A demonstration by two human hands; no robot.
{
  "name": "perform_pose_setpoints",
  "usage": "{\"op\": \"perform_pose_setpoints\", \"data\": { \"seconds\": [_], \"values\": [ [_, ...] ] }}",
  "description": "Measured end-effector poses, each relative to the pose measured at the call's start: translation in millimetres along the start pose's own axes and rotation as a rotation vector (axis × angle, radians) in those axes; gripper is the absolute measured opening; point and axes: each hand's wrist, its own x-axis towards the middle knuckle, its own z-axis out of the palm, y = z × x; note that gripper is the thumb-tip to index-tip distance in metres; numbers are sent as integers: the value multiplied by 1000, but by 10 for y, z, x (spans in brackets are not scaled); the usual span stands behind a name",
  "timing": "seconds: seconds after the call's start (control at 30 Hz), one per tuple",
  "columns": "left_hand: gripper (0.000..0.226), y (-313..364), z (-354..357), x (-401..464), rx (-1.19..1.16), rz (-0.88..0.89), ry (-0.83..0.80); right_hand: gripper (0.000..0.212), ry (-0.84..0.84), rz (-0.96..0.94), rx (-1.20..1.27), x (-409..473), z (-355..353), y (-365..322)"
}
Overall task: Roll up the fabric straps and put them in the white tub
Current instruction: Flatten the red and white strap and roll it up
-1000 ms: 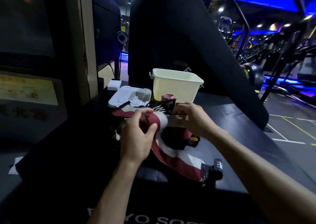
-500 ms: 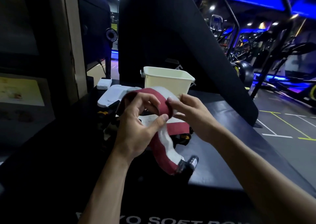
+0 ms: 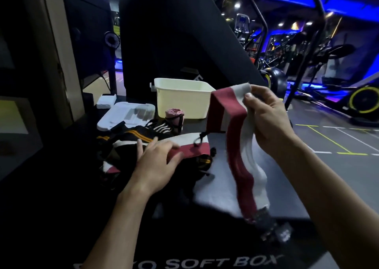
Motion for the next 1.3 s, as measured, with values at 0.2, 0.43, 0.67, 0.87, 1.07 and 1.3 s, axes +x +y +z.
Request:
{"op": "perform_pose_setpoints", "data": {
  "seconds": [0.2,0.43,0.67,0.87,1.07,1.3],
  "values": [
    [53,571,260,-89,-682,27,-281,22,86,27,-10,105,-226,87],
    [26,641,763,-21,-642,-69,-327,40,170,180,132,258,-515,258],
    [36,600,905,73,-458,-110,-272,84,231,457,-398,268,-974,729],
    [25,534,911,239,-345,-19,-436,60,102,520,-688,357,-1151,1004],
    [15,489,945,330,-377,-31,-472,44,-34,303,-632,853,-1036,1053],
    [17,537,903,394,-356,-20,-517,34,-84,242,-771,1156,-886,1212]
  ]
}}
